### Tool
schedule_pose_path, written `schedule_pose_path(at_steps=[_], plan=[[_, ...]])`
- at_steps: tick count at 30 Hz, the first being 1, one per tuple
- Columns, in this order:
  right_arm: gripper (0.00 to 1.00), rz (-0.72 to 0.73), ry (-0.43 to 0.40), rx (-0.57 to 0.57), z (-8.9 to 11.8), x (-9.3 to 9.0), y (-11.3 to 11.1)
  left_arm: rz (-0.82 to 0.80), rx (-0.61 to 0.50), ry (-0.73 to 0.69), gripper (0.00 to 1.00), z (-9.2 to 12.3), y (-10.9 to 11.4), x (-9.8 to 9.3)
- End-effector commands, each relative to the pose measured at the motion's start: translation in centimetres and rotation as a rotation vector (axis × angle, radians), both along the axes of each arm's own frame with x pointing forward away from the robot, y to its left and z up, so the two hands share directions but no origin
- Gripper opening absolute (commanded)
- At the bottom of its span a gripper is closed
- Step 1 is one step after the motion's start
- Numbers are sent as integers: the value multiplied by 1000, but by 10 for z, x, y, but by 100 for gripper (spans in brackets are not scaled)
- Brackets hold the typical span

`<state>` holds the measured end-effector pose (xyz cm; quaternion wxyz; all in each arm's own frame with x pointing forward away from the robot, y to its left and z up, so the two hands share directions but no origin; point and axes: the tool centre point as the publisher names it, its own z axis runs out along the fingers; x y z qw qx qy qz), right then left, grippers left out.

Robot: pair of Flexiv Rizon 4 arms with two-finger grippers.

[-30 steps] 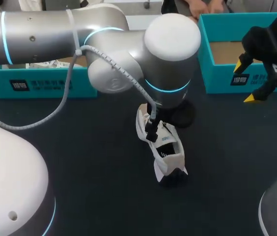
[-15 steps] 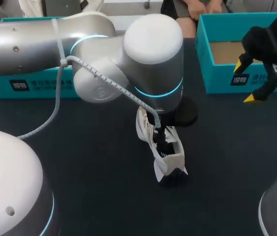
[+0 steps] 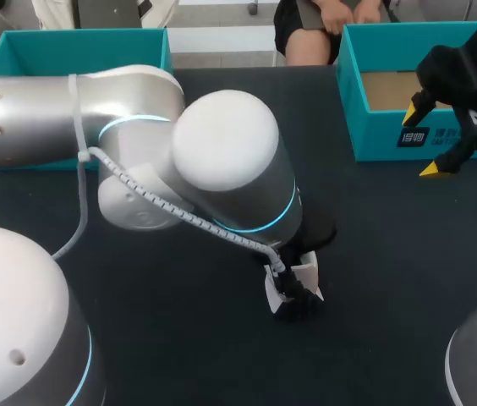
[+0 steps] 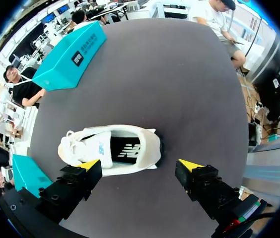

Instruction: Take the shoe out of the shoebox, open the shoe tongue, remove and reinsert the insole, then place the shoe into the shoebox

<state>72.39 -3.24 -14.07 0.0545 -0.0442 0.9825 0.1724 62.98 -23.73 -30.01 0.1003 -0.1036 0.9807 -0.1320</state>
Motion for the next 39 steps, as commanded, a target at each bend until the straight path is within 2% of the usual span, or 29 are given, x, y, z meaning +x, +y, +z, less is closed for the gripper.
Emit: schedule_pose_path(at_steps=[1,10,24,30,33,35,37,39], plan=[[100,0,4,-3,0,2,2,-1,1,30,100,-18,-19,-3],[100,0,4,-3,0,2,2,20,18,66,100,-42,-33,-1],[100,0,4,-3,0,2,2,90,78,136,100,-83,-32,-1],[100,0,4,-3,0,2,2,91,78,171,100,-90,-33,-1],[100,0,4,-3,0,2,2,88,96,178,84,-95,-31,-1],[100,0,4,-3,0,2,2,85,93,196,65,-96,-31,-2],[100,0,4,-3,0,2,2,82,83,218,50,-96,-30,-3],[100,0,4,-3,0,2,2,80,84,224,41,-96,-29,-4]])
